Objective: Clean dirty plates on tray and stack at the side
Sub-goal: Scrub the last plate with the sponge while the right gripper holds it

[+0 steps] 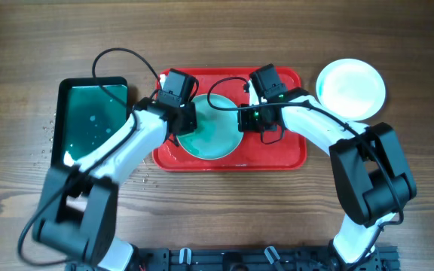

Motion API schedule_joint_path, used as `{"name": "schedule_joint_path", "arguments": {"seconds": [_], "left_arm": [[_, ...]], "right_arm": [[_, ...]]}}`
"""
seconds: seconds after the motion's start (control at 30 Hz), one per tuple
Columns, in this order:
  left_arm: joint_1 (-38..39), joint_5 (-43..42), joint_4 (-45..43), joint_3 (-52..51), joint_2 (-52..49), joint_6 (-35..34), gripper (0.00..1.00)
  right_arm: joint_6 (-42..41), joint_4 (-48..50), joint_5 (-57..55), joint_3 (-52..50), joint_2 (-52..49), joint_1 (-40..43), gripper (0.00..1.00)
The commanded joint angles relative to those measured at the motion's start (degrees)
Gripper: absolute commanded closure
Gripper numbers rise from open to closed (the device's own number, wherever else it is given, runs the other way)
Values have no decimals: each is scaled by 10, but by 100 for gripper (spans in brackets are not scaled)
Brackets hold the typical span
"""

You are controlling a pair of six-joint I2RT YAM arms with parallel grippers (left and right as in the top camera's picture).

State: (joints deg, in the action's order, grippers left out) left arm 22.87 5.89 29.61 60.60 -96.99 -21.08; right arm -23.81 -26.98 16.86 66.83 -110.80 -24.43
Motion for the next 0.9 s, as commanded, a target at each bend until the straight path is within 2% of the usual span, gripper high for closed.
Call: {"name": "schedule_joint_path", "arguments": {"seconds": [0.0,0.1,0.27,0.33,0.53,0.6,0.77,0.87], "left_arm": [[23,-125,-6,2,40,2,96],[35,-126,-6,0,9,-81,96],[44,-117,-11,0,-72,-74,96],[42,-45,-5,0,-94,-48,96],[42,258,44,1,-91,-46,96],[42,310,54,1,-84,-46,96],[42,323,56,2,-35,-50,96],[41,267,52,2,37,-66,96]], "right_arm": [[-2,-2,-7,-5,-14,5,96],[-2,0,-7,-5,-14,5,96],[2,-5,-7,-5,-14,5,96],[5,-9,-7,-5,-14,5,96],[9,-9,-7,-5,-14,5,96],[9,-9,-7,-5,-14,5,96],[9,-9,-7,-5,-14,5,96],[10,-9,-7,-5,-14,5,96]]}}
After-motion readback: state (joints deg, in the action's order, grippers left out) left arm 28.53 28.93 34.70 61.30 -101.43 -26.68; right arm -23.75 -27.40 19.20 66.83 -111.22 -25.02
